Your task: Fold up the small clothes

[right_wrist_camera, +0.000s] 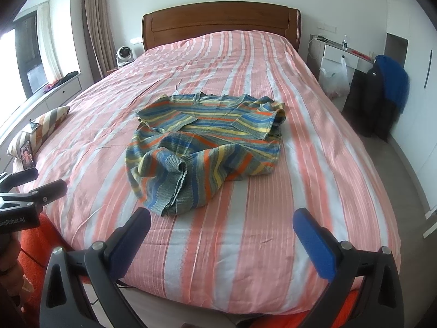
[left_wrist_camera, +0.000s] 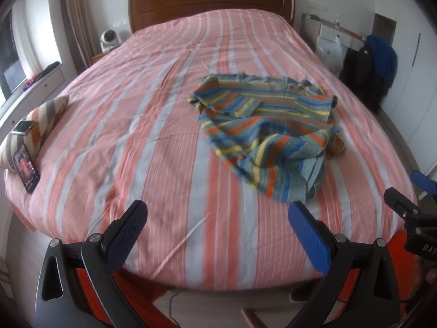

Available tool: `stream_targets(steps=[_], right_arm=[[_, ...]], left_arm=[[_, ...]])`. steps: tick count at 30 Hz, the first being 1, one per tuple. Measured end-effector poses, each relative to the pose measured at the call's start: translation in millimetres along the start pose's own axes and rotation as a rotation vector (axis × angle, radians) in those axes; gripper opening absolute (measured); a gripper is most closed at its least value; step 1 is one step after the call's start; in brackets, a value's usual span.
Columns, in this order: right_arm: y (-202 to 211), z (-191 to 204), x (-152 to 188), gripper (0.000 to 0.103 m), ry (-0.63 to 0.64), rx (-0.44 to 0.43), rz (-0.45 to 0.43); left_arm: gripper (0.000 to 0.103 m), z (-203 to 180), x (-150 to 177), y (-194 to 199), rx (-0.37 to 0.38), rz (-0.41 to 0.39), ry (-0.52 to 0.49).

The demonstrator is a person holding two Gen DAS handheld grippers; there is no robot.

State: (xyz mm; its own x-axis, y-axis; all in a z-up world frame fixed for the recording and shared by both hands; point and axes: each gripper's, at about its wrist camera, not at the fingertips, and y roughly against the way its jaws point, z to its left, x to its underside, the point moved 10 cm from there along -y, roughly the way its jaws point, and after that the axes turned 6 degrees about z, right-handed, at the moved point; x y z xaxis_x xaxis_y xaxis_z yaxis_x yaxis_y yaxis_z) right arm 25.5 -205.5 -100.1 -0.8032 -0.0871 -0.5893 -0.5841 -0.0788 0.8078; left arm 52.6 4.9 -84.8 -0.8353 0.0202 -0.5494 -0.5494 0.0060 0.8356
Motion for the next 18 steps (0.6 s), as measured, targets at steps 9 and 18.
stream_targets(steps=[9, 18], right_arm=[[-3.8, 1.8, 1.5, 0.102, 0.0, -0.002, 0.011], [-5.0, 3.8, 2.6, 0.102, 0.002, -0.004, 0.014]], left_arm=[[0.103, 0.4, 2.1, -4.1, 0.001, 0.009, 0.003], [0.103, -2.6, 4.4, -5.7, 0.017, 0.013, 0.01]])
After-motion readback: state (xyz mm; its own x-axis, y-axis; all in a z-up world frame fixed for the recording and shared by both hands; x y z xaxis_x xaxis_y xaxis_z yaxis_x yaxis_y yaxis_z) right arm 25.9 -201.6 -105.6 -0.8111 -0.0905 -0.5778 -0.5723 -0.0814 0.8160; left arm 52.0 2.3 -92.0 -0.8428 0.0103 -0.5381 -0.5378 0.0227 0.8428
